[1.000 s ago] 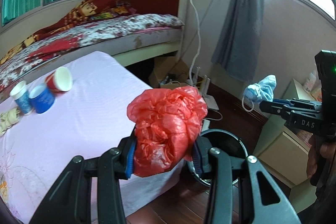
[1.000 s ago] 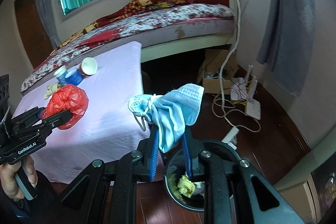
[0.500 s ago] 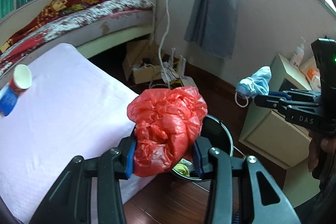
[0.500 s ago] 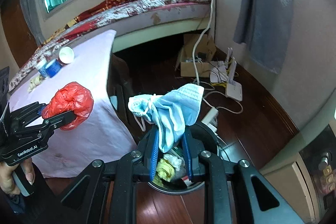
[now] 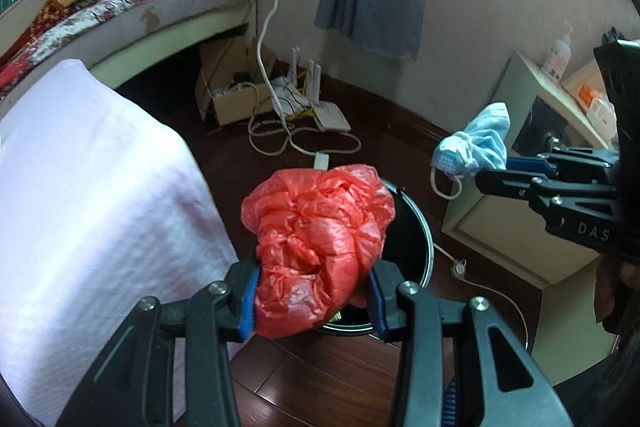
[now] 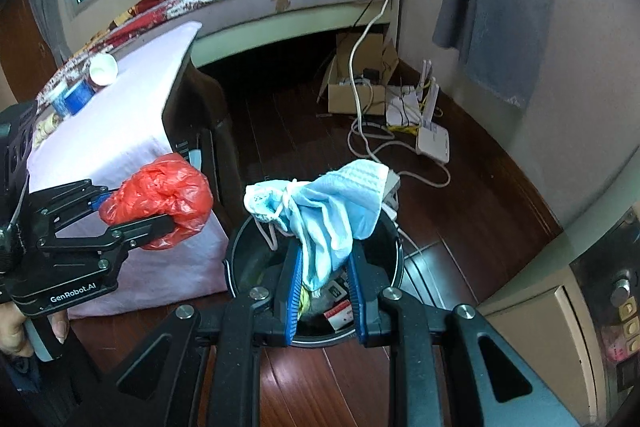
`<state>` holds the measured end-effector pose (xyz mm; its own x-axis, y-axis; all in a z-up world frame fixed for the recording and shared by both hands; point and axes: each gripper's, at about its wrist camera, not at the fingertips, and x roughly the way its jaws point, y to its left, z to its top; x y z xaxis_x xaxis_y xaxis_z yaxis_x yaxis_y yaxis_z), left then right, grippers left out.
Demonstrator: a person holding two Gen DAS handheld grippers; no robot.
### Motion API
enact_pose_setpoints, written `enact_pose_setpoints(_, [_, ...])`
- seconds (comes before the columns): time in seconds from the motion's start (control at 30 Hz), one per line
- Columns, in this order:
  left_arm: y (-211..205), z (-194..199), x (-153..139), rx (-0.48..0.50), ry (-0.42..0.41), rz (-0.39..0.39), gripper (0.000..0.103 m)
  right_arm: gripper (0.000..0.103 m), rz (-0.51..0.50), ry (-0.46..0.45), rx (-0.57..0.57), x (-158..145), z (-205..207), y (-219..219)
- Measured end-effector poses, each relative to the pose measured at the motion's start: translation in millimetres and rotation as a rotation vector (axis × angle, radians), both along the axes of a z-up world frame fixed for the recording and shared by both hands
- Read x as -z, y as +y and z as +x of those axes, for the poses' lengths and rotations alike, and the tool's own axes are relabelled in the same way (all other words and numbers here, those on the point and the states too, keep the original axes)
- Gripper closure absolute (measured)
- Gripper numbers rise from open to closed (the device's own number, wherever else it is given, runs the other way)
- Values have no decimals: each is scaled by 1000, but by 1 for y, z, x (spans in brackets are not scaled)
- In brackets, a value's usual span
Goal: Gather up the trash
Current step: 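Carry the red bag and blue mask over the black bucket with both tools, then open both tools to drop the bag and mask into the bucket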
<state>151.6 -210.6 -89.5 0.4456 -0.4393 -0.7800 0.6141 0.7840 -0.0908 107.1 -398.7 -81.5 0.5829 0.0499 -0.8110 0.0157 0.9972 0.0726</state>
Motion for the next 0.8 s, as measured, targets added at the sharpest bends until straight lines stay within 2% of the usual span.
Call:
enact_pose_setpoints(0.47, [-27, 21, 55, 60, 108, 65, 59, 80, -44, 153, -56, 77, 34, -7])
enact_pose_setpoints(0.53, [-30, 23, 62, 70, 132, 73, 57, 80, -43, 163, -63, 83, 41, -8])
enact_pose_setpoints(0.57, [-32, 25, 66, 75, 148, 78, 53, 79, -37, 179, -71, 89, 45, -7])
enact_pose_setpoints(0.63, [-35, 26, 74, 56, 150, 111, 37, 61, -81, 220, -82, 101, 49, -3])
enact_pose_setpoints(0.67, [-33, 26, 75, 33, 136, 119, 24, 37, -124, 232, -72, 106, 50, -2])
enact_pose_setpoints(0.7, [-32, 27, 75, 17, 127, 112, 19, 19, -154, 233, -57, 108, 49, -3])
enact_pose_setpoints(0.73, [-28, 27, 74, 6, 127, 106, 18, 17, -166, 232, -43, 111, 49, -6])
enact_pose_setpoints(0.8, [-21, 26, 73, -22, 128, 107, 6, 16, -168, 248, -26, 113, 50, -13])
